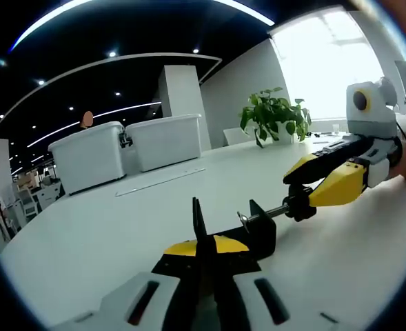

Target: Clamp the fixed fixture on the desktop, loosen the retaining clip, secure it to the edge of the desk, and tighten the retaining clip.

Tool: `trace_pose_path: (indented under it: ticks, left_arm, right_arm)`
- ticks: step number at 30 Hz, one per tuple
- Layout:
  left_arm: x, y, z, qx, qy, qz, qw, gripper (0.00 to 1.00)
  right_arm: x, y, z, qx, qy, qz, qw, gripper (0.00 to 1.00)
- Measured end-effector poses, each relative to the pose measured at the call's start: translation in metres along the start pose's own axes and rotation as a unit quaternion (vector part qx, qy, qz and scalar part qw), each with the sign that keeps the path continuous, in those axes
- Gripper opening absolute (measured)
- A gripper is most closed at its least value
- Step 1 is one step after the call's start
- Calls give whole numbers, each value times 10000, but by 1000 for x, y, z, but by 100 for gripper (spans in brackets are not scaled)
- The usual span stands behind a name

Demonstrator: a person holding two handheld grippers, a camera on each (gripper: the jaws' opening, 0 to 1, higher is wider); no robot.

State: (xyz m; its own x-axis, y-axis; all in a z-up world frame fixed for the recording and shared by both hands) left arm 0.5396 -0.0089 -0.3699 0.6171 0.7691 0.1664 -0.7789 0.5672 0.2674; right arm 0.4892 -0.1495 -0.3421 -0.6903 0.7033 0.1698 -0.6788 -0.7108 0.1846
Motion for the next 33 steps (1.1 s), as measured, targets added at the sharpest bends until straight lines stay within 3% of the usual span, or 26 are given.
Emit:
trace_pose_path:
  ticks: [2,3,5,6,16,20,22,25,26,28,31,32,33]
  left_arm:
    - [-2,2,0,-1,-3,4,10000,5]
    - [-5,3,0,-3,-7,6,10000,5]
    - [-11,7,0,1,-8,2,10000,5]
    - [-12,7,0,3,-6,-1,10000,5]
    - [-11,6,1,1,-14,-6,10000,5]
    - [-12,6,1,2,-18,9,10000,5]
    - [-12,6,1,2,-18,12,10000,5]
    - [-12,6,1,4,-18,15,10000,5]
    - [-12,6,1,3,-21,14,10000,5]
    - [-12,5,2,3,-18,10,10000,5]
    - [-12,5,2,4,-22,17,10000,5]
    - [-12,5,2,3,-24,19,10000,5]
    - [-12,5,2,4,-25,20,10000,5]
  right_arm:
    - [-10,2,-3,-112,-823,-62,9965,26]
    - [-13,2,-4,-110,-1028,-52,9946,25]
    - [-11,2,-11,26,-1702,218,9852,22]
    - [-9,1,-13,54,-1835,315,9825,22]
    - [-4,0,-12,37,-1434,205,9894,21]
    - [-2,-2,-11,81,-725,84,9973,21]
    - [1,-3,-11,140,-106,-36,9998,21]
    - [7,-4,-9,209,945,-235,9950,20]
    - [9,-4,-9,233,1287,-284,9910,20]
    - [12,-5,-7,256,2190,-409,9745,20]
    - [20,-8,-8,316,3490,-614,9346,20]
    - [20,-9,-9,327,3531,-634,9329,20]
    - [20,-10,-10,315,3408,-620,9376,20]
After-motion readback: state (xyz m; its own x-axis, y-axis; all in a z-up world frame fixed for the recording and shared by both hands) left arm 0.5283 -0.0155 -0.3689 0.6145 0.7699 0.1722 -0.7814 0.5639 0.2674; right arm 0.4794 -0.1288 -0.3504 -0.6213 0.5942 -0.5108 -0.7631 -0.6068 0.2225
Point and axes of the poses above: the point that each gripper's makers call its tool centre point, and the gripper's own axes: y roughly backward along the fingers, x roughly to its left, z roughly out of its top, the point moved 5 cm from there along y, roughly backward along the fingers, and after that the axes turned 5 degrees about x, right-handed, at the moved point
